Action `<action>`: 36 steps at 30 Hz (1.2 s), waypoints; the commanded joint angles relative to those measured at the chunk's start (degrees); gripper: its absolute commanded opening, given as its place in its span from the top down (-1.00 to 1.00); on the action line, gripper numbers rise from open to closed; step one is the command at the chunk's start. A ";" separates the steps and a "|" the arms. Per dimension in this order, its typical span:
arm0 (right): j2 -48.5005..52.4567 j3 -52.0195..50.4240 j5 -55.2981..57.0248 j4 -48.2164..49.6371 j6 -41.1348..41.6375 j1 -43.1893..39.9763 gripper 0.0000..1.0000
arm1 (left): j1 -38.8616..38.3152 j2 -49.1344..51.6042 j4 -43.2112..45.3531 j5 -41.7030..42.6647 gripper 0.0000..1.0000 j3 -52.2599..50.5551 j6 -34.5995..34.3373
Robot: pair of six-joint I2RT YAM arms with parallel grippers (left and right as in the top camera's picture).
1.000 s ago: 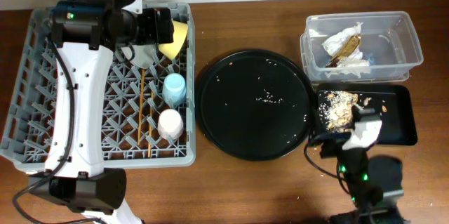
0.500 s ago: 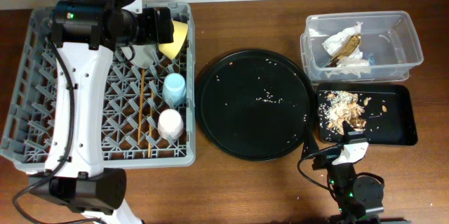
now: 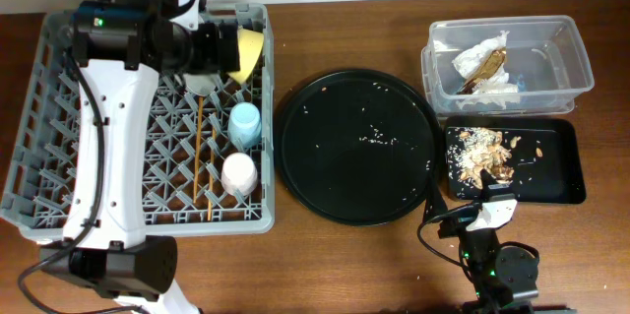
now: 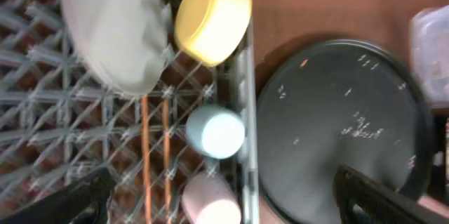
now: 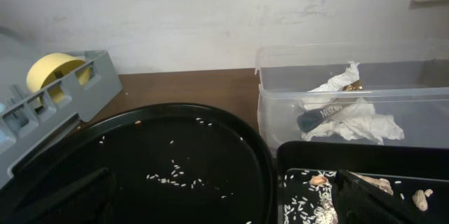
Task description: Sort waste into correct bins and load items into the dishwasher rack
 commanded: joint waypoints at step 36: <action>-0.37 -0.48 0.09 -0.04 0.35 0.09 -0.97 | 10.75 -106.64 77.53 -6.78 -0.99 -126.95 16.85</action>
